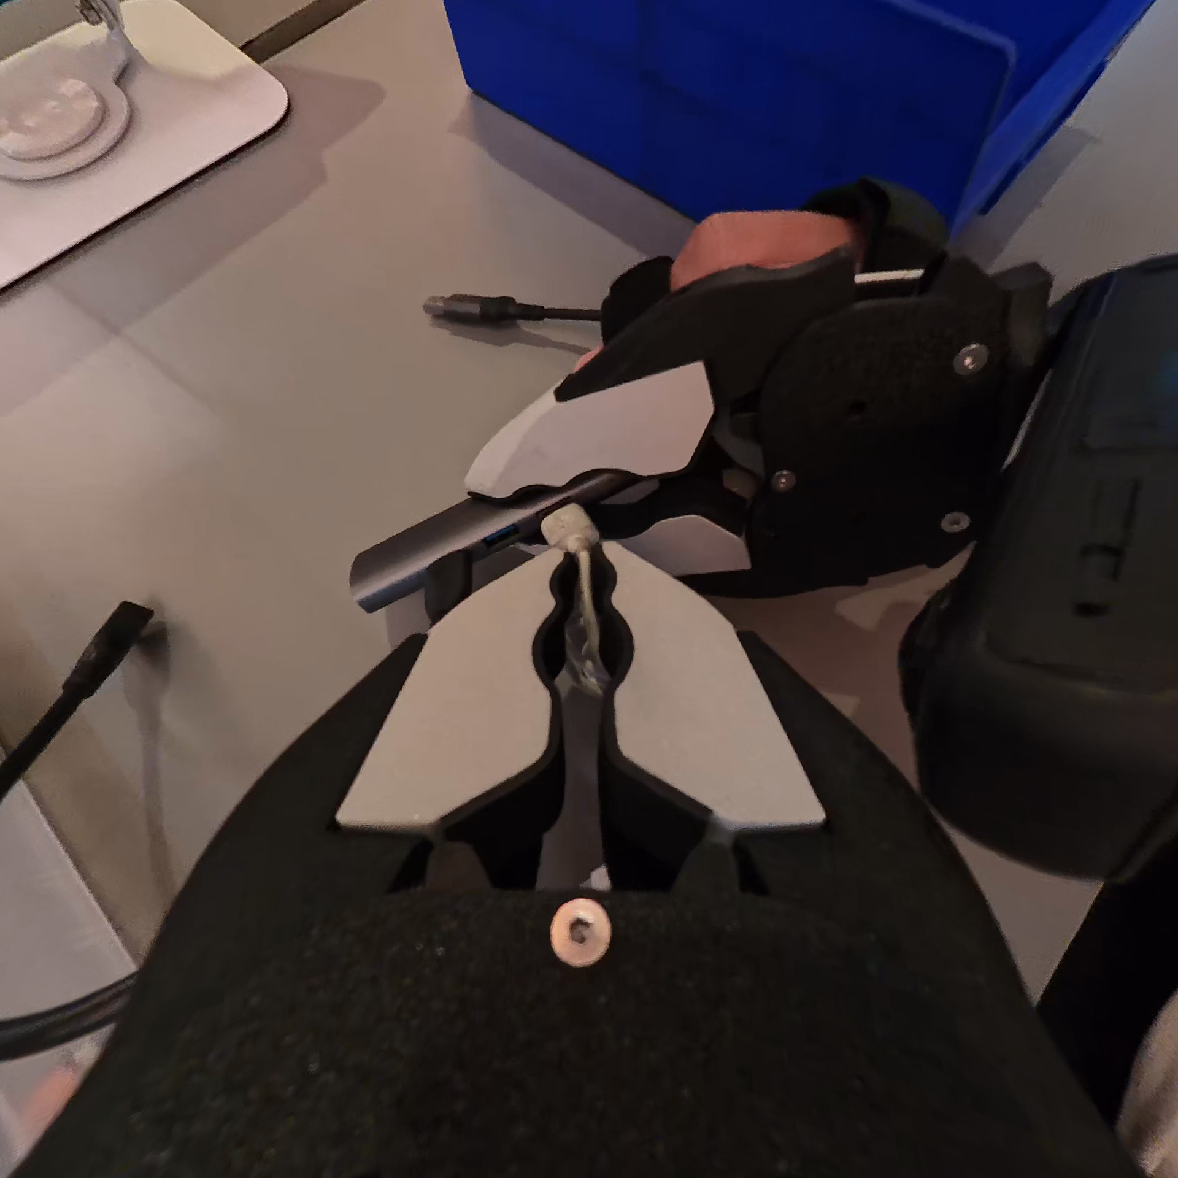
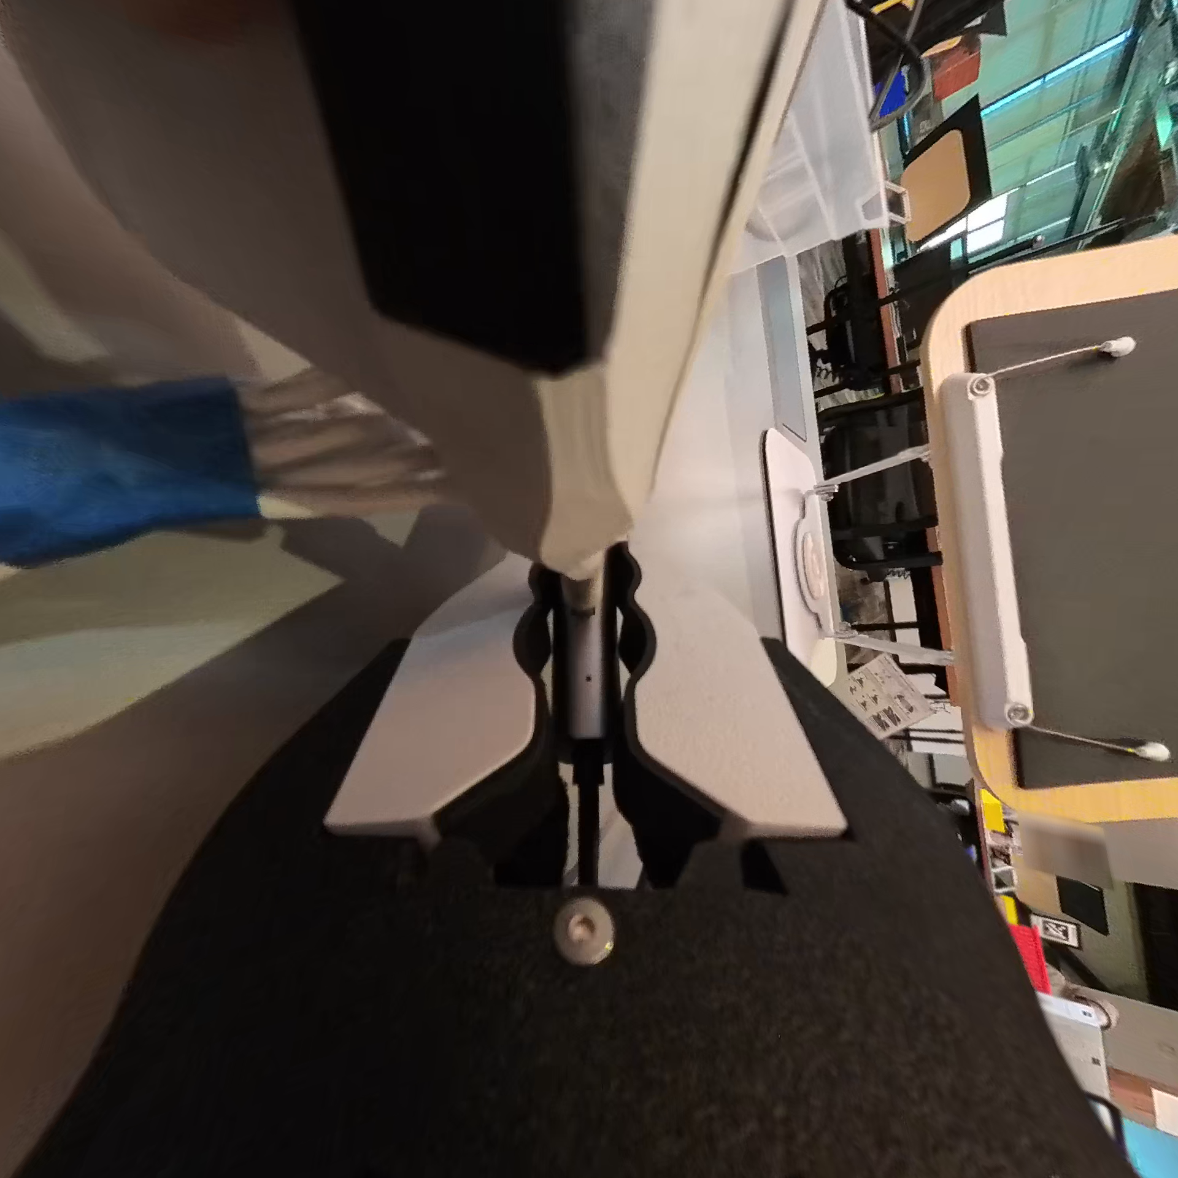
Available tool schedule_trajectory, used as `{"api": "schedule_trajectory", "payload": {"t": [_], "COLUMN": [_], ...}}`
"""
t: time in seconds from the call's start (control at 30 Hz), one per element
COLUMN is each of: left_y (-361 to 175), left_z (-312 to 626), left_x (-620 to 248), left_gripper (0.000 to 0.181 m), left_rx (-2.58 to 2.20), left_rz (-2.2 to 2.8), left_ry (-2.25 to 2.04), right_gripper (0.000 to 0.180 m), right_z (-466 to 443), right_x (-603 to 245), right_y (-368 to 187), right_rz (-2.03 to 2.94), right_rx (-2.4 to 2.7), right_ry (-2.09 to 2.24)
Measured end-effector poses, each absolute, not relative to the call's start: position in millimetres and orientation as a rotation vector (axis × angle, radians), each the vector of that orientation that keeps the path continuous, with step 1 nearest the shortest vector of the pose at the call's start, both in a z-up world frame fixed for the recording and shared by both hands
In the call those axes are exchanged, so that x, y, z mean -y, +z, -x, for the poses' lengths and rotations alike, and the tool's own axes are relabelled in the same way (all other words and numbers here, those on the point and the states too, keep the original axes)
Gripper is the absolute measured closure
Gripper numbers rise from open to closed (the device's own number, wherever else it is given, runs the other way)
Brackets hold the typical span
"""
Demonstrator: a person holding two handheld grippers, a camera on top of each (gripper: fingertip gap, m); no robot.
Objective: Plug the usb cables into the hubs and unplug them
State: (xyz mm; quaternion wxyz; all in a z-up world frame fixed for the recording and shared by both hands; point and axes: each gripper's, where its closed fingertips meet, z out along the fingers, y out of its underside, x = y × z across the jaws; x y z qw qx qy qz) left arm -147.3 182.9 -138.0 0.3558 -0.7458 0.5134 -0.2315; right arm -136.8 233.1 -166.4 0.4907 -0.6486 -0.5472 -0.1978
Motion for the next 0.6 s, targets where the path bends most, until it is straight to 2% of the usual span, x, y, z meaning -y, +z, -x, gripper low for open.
{"api": "schedule_trajectory", "payload": {"t": [0.47,0.53,0.6], "left_y": [-138,-130,-110], "left_z": [146,148,152], "left_x": [-190,-189,-181], "left_gripper": [0.176,0.176,0.168], "left_rx": [-1.313,-1.299,-1.264], "left_rz": [1.893,1.852,1.799], "left_ry": [-0.575,-0.588,-0.65], "right_gripper": [0.163,0.162,0.163], "right_z": [136,138,133], "right_x": [-236,-236,-239], "right_y": [-162,-156,-150], "right_rz": [1.556,1.559,1.574], "right_rx": [1.289,1.273,1.253], "right_ry": [-0.44,-0.411,-0.44]}}
